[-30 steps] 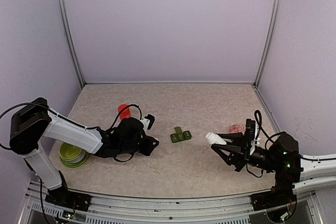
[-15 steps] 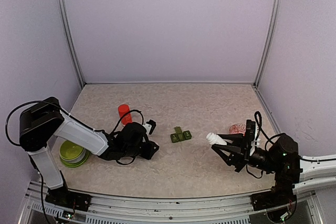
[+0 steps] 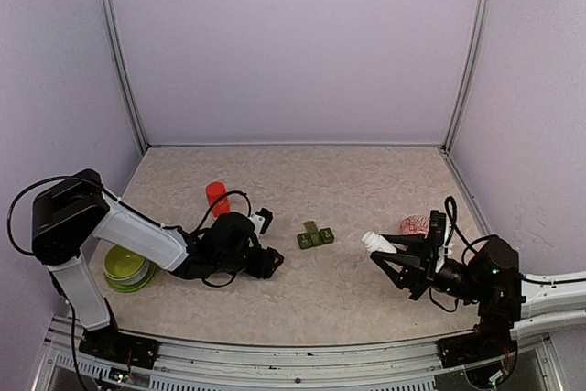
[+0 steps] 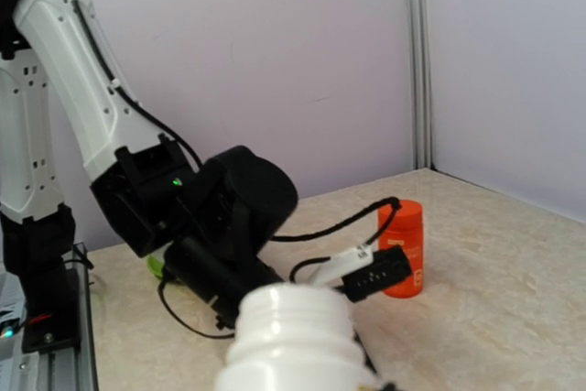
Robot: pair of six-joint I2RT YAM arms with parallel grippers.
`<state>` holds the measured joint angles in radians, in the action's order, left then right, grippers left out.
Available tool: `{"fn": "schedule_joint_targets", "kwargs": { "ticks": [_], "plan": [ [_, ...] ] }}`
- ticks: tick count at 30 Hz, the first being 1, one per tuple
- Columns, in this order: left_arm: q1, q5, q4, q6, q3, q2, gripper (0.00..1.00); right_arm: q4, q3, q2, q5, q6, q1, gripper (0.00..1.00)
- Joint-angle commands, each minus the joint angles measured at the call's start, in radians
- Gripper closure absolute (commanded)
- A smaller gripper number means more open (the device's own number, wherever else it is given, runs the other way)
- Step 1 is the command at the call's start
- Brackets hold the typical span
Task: Sort the pills into containers
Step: Place the lid of the pill bottle at the center of the board, then pour the pill into the compartment of the pill container.
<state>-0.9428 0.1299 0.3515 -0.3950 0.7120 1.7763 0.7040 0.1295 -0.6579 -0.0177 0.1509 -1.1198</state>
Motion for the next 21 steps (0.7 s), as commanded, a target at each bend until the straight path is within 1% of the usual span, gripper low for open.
{"fn": "schedule_joint_targets", "kwargs": {
  "ticks": [1,4,10,17,21],
  "plan": [
    [0.007,-0.012,0.012,0.015,0.026,-0.055,0.32,0.055,-0.026,-0.004,0.005,0.008,0.021,0.95],
    [0.007,-0.016,-0.023,0.024,0.078,-0.041,0.29,0.080,-0.039,-0.019,-0.001,0.008,0.038,0.95],
    [0.011,-0.012,-0.059,0.065,0.169,0.015,0.28,0.150,-0.054,-0.092,-0.039,0.021,0.080,0.96],
    [0.028,-0.046,-0.055,0.075,0.206,0.004,0.27,0.247,-0.047,-0.223,-0.080,0.027,0.127,0.97],
    [0.045,-0.098,-0.058,0.088,0.223,-0.016,0.21,0.341,-0.047,-0.318,-0.108,0.038,0.163,0.97]
  ]
}}
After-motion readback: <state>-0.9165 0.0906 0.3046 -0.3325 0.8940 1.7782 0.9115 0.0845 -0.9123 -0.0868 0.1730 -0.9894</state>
